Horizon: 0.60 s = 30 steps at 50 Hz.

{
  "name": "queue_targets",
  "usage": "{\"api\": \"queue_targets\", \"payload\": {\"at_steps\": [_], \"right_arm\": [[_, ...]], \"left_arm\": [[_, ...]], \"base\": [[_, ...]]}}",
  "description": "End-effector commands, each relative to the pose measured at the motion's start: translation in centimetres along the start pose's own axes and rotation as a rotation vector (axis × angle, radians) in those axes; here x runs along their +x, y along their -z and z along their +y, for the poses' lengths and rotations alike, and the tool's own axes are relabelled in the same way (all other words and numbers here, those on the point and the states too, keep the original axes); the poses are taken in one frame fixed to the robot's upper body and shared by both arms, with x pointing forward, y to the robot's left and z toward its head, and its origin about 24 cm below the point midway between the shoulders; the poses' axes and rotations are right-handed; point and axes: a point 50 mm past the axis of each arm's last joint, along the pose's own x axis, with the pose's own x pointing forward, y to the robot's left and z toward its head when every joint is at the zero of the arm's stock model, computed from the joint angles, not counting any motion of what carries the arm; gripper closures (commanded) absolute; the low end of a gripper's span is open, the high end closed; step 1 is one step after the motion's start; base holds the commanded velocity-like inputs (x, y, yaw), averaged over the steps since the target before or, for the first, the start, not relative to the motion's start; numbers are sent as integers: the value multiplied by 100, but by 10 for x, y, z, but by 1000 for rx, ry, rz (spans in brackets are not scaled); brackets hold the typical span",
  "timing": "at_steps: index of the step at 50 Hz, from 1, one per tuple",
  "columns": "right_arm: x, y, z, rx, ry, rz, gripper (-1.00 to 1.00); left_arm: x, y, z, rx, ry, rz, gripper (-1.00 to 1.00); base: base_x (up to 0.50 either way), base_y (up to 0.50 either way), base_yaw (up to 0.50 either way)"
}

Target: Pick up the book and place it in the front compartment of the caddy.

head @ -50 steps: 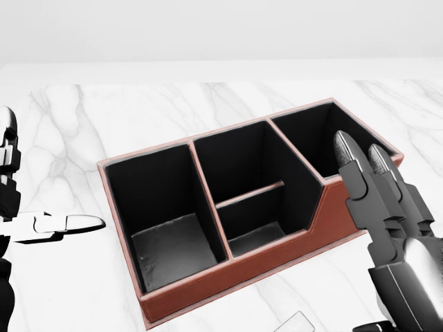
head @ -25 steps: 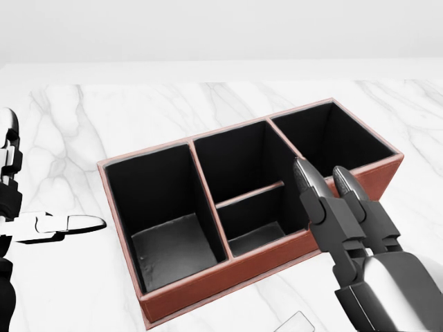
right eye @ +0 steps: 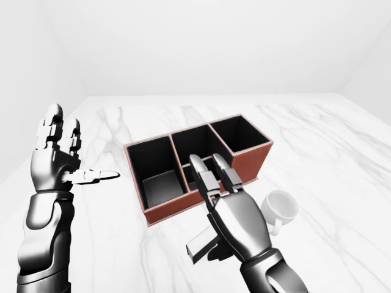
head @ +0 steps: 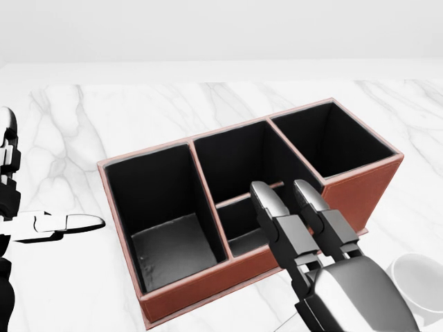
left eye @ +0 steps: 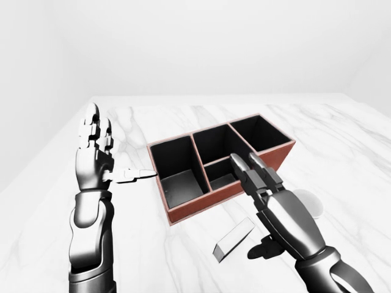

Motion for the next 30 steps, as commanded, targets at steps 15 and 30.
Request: {"api": "queue_targets", "payload": {"at_steps": [15,30], "right_arm": [[5,7,23,-26,-44,27,-100],[6,13,35,-39,-63,50,-100]], "left_arm": [[1,1,1,1,-4,2,-100],[1,0,2,2,-4,0,-100]], "base": [[0,0,0],[0,0,0]]}}
